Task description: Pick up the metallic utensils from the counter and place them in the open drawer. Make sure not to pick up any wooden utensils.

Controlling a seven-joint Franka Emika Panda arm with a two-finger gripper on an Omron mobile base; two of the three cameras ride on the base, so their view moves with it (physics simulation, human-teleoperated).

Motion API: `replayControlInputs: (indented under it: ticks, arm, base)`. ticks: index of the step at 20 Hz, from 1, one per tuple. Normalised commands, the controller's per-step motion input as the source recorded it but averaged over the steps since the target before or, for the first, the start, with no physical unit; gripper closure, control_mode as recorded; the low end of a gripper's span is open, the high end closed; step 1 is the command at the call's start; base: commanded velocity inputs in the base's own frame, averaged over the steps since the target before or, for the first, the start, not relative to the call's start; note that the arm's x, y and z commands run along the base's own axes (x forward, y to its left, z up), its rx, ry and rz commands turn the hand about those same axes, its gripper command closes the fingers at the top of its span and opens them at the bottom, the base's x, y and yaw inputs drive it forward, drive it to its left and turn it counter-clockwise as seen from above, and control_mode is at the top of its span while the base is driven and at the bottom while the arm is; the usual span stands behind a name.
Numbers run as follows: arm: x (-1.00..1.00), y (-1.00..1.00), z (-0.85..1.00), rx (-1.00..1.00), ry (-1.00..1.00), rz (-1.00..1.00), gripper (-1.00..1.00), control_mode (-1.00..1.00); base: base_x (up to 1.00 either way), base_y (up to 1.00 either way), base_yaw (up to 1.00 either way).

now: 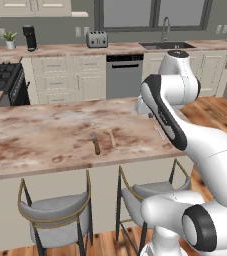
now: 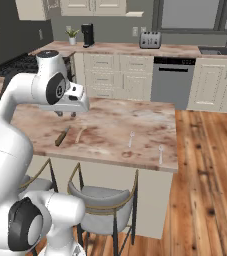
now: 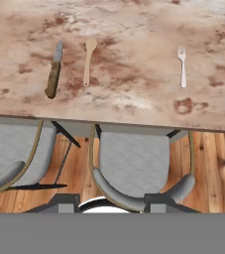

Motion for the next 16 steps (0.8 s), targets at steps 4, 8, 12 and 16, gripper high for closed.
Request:
replayControlInputs:
  ticks: [4, 8, 12, 16]
  arm:
    - [0.00, 0.00, -0.08, 0.00, 0.02, 0.00, -1.00, -1.00]
    - [0.06, 0.09, -0.10, 0.00, 0.17, 0.00, -1.00, -1.00]
    - [0.36, 0.26, -0.02, 0.00, 0.30, 0.00, -1.00, -1.00]
    - [0.54, 0.24, -0.05, 0.00, 0.24, 0.00, -1.00, -1.00]
  base:
    - [0.00, 0.00, 0.00]
    - [0.00, 0.00, 0.00]
    - [0.00, 0.00, 0.00]
    - [0.00, 0.00, 0.00]
